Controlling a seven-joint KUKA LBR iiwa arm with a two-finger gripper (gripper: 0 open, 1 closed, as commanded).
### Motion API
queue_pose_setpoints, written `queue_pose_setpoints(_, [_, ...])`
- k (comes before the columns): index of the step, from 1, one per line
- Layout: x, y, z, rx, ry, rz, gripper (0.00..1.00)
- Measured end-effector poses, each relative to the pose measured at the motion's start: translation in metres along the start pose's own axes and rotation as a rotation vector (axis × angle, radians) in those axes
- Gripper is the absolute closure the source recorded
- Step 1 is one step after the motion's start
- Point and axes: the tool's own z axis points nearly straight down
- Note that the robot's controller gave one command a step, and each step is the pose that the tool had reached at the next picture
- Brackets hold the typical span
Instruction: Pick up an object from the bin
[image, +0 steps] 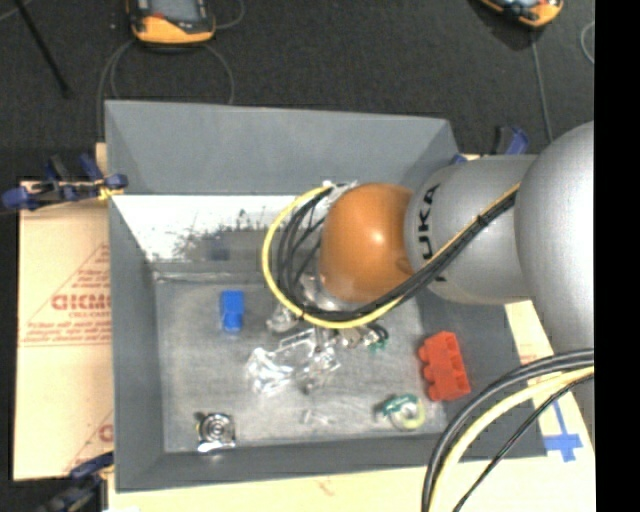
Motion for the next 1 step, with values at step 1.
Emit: queue_pose_setpoints(1, [0.0113, 0.005, -0.0019, 0.006, -0.021, -0.058, 0.0])
